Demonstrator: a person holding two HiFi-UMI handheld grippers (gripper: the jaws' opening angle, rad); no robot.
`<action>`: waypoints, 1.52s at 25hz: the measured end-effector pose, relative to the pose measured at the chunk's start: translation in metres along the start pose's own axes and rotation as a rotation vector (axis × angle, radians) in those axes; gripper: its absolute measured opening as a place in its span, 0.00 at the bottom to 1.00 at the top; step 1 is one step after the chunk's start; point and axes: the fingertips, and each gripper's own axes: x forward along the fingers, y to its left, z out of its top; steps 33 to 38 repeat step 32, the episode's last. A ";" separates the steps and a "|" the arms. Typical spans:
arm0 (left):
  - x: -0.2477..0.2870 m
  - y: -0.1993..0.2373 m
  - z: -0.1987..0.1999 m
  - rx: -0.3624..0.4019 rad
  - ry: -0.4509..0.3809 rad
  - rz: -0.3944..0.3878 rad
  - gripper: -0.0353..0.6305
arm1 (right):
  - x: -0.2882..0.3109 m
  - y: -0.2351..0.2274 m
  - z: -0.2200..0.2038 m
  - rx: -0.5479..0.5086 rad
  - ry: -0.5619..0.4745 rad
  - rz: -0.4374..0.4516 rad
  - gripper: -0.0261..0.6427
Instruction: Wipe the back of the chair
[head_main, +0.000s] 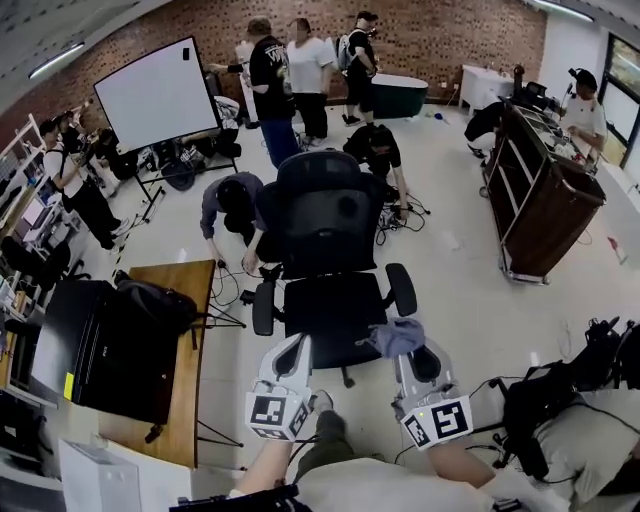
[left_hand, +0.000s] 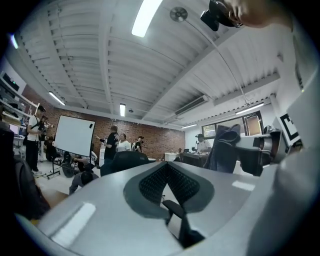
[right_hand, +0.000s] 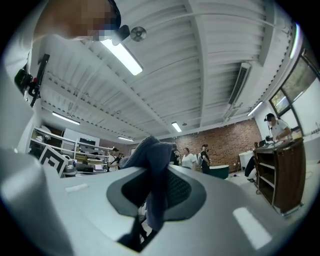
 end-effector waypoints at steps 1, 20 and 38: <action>-0.012 -0.015 0.001 -0.004 0.010 -0.010 0.15 | -0.017 0.002 0.004 0.010 0.009 -0.003 0.12; -0.154 -0.073 0.085 0.079 -0.054 0.035 0.15 | -0.124 0.071 0.069 0.008 -0.012 -0.013 0.11; -0.191 -0.072 0.086 0.016 -0.033 0.005 0.15 | -0.140 0.111 0.074 -0.004 0.010 -0.033 0.11</action>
